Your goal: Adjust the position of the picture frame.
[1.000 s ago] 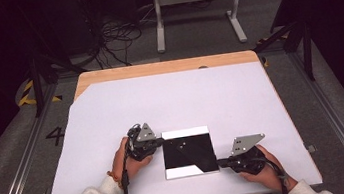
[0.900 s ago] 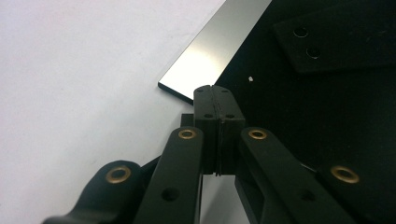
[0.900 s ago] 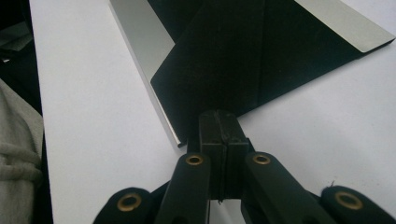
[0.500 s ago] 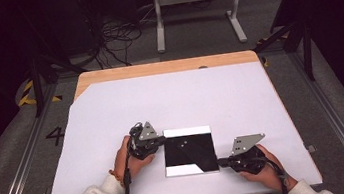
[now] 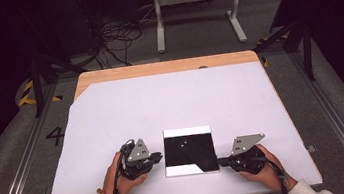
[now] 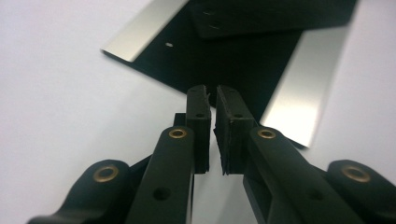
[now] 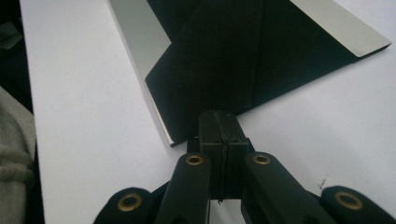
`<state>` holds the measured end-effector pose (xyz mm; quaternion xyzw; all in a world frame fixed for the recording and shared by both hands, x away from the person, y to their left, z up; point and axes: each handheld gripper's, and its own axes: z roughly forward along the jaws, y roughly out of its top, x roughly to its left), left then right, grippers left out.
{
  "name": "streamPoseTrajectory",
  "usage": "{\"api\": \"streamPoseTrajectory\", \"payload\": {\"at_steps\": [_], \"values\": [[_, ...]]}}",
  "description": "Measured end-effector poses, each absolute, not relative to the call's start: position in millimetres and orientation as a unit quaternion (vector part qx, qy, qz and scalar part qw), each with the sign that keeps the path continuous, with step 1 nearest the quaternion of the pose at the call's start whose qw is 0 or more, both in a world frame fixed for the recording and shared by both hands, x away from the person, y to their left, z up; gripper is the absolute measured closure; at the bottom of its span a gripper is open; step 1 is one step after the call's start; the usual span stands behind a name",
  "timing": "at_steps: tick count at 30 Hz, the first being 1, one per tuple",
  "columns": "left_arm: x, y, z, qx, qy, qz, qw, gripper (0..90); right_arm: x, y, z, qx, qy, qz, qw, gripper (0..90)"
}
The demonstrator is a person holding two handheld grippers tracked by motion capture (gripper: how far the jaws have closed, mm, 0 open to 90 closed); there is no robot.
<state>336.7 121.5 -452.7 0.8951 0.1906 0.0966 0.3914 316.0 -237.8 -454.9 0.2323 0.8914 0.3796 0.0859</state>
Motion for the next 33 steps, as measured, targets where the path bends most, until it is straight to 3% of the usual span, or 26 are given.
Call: {"api": "streamPoseTrajectory", "payload": {"at_steps": [8, 20, 27, 33], "values": [[309.4, 118.7, -455.4, 0.905, 0.161, 0.071, 0.388, 86.0, 303.5, -239.8, -454.8, 0.228, 0.893, 0.379, 0.089, 90.0], [309.1, 114.4, -463.7, 0.909, 0.165, 0.058, 0.378, 81.2, 298.6, -238.6, -454.0, 0.230, 0.889, 0.388, 0.082, 88.9], [310.7, 114.3, -465.3, 0.906, 0.173, 0.059, 0.382, 88.4, 295.5, -237.1, -456.1, 0.229, 0.887, 0.394, 0.076, 89.7], [310.7, 113.7, -464.4, 0.909, 0.166, 0.058, 0.377, 88.8, 291.0, -231.2, -452.6, 0.201, 0.894, 0.393, 0.075, 90.0]]}}
